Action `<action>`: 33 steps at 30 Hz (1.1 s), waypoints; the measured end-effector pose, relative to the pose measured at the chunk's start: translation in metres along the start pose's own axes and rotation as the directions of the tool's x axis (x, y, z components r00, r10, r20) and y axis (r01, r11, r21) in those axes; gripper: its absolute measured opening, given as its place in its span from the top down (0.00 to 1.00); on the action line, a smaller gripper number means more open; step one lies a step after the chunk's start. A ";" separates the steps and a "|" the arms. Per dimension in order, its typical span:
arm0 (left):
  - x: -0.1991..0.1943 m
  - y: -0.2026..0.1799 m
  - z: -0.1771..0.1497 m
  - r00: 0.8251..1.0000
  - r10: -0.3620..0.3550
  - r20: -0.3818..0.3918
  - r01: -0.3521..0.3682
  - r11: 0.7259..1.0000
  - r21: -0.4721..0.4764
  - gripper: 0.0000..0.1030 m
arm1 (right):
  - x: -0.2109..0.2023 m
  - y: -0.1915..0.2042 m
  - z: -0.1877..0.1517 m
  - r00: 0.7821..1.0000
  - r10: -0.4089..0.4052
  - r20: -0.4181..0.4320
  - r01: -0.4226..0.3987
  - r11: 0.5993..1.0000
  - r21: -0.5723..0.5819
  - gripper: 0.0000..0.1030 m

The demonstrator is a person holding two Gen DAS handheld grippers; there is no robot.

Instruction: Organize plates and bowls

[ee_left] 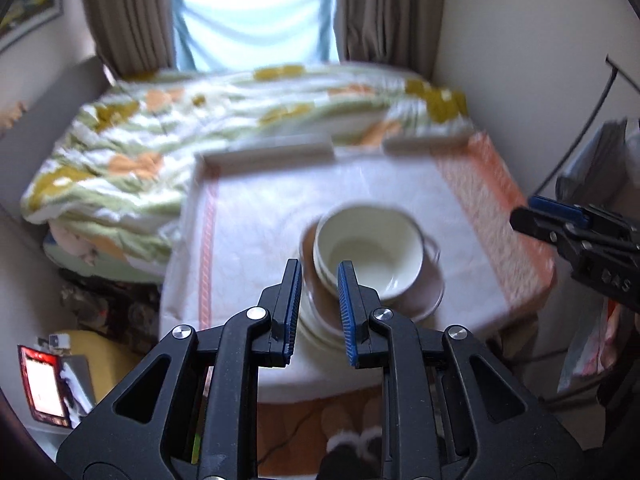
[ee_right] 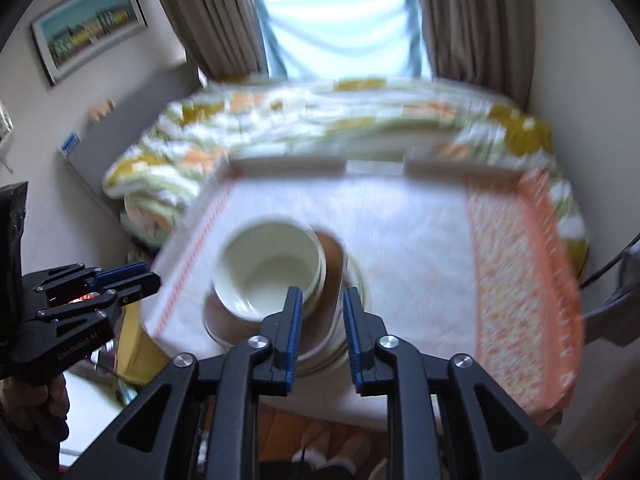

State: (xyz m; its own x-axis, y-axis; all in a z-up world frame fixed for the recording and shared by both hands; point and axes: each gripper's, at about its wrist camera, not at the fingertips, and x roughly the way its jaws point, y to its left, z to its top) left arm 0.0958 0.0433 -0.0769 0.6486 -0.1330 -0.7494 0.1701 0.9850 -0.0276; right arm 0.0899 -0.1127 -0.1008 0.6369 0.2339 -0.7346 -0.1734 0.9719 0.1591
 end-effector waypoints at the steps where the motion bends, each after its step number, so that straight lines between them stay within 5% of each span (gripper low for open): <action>1: -0.012 -0.003 0.003 0.999 0.011 0.037 -0.011 1.000 -0.005 0.76 | -0.015 0.000 0.003 0.999 -0.006 0.043 0.006 1.000 0.004 0.41; 2: -0.022 -0.005 0.007 0.997 0.020 0.072 -0.019 1.000 -0.010 0.47 | -0.031 0.000 0.007 0.995 -0.020 0.094 0.019 1.000 0.011 0.14; 3: -0.035 -0.008 0.010 0.993 0.034 0.117 -0.032 0.999 -0.018 0.03 | -0.045 0.000 0.010 0.990 -0.028 0.141 0.027 1.000 0.013 0.04; 6: -0.071 -0.019 0.016 0.960 0.052 0.276 -0.047 0.999 -0.024 0.00 | -0.083 -0.001 0.016 0.963 -0.073 0.258 0.072 0.997 0.015 0.04; 15: -0.105 -0.041 0.021 0.923 0.057 0.381 -0.045 0.998 -0.041 0.00 | -0.136 -0.006 0.020 0.900 -0.183 0.395 0.192 0.981 0.018 0.01; 19: -0.115 -0.045 0.014 0.902 0.080 0.424 -0.060 0.996 -0.060 0.00 | -0.136 -0.007 0.012 0.897 -0.194 0.397 0.200 0.980 0.027 0.01; 33: -0.116 -0.047 0.010 0.897 0.101 0.430 -0.080 0.995 -0.068 0.00 | -0.136 -0.011 0.007 0.890 -0.217 0.401 0.215 0.975 0.051 0.01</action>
State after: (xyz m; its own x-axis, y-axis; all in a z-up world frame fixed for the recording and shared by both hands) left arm 0.0201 0.0113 0.0174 0.9180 -0.0668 -0.3908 0.0672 0.9977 -0.0127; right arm 0.0107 -0.1554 0.0022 0.9055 0.0080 -0.4243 0.0058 0.9995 0.0313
